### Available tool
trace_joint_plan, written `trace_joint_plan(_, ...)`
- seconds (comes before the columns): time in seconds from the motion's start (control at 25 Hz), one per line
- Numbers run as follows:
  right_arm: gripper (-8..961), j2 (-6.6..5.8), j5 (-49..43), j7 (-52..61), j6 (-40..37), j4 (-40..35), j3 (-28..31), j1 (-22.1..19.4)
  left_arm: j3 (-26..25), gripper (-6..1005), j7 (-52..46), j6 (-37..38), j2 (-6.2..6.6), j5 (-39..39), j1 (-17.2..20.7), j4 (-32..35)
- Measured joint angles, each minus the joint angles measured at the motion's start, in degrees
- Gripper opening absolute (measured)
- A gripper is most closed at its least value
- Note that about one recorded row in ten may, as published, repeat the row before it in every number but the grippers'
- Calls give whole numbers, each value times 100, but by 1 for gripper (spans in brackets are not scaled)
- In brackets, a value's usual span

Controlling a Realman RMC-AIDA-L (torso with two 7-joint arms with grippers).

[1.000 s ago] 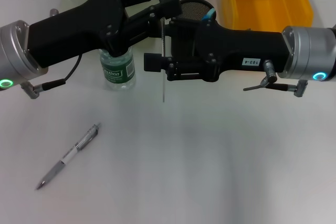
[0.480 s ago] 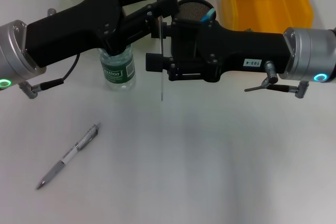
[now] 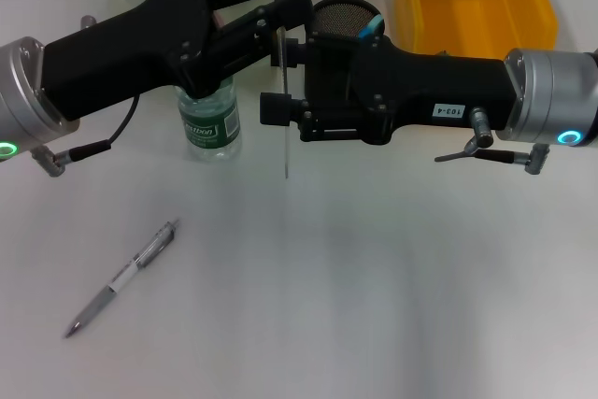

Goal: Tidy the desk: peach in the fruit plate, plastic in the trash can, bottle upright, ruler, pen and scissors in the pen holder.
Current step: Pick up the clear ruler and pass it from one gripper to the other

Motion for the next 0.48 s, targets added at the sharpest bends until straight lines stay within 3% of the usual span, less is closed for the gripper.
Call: trace_joint_plan(0.48, 768, -9, -7, -62, 0, -5, -20, 15, -5, 385, 4, 3, 6, 36, -25, -14)
